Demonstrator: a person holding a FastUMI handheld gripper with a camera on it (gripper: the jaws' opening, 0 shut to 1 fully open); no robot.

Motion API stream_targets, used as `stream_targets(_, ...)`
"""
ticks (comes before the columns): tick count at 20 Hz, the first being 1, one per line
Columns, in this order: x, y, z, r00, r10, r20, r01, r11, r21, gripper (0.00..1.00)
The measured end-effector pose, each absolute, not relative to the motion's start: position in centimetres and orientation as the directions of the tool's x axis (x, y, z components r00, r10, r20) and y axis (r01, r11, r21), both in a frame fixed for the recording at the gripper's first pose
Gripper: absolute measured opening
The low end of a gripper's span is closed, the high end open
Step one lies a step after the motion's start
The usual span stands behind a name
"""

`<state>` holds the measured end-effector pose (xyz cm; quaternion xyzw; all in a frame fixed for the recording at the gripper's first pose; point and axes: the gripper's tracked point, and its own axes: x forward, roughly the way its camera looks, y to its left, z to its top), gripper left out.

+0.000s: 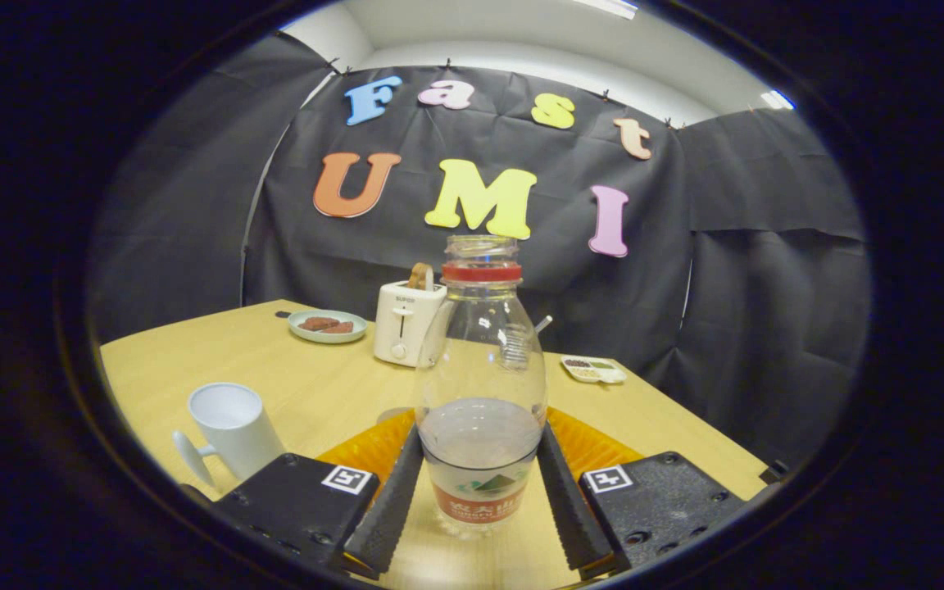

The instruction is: Take the bottle from table, then pour the juice into the cup, finally place the bottle on the coaster

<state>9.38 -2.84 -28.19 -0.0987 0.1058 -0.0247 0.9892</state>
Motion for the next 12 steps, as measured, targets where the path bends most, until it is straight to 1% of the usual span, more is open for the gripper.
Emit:
stream_targets(3, 9.0, -2.4, -25.5, 0.984, -0.053, -0.173, 0.015, 0.978, -0.210, 0.79)
stream_targets(5, 8.8, -3.1, -24.3, 0.984, -0.068, -0.166, 0.019, 0.960, -0.279, 0.79)
stream_targets(8, 8.6, -3.7, -23.3, 0.986, -0.076, -0.149, 0.025, 0.947, -0.321, 0.79)
stream_targets(11, 8.3, -3.8, -22.7, 0.986, -0.074, -0.148, 0.010, 0.918, -0.396, 0.79)
stream_targets(12, 8.4, -3.3, -22.7, 0.986, -0.055, -0.154, -0.015, 0.907, -0.421, 0.79)
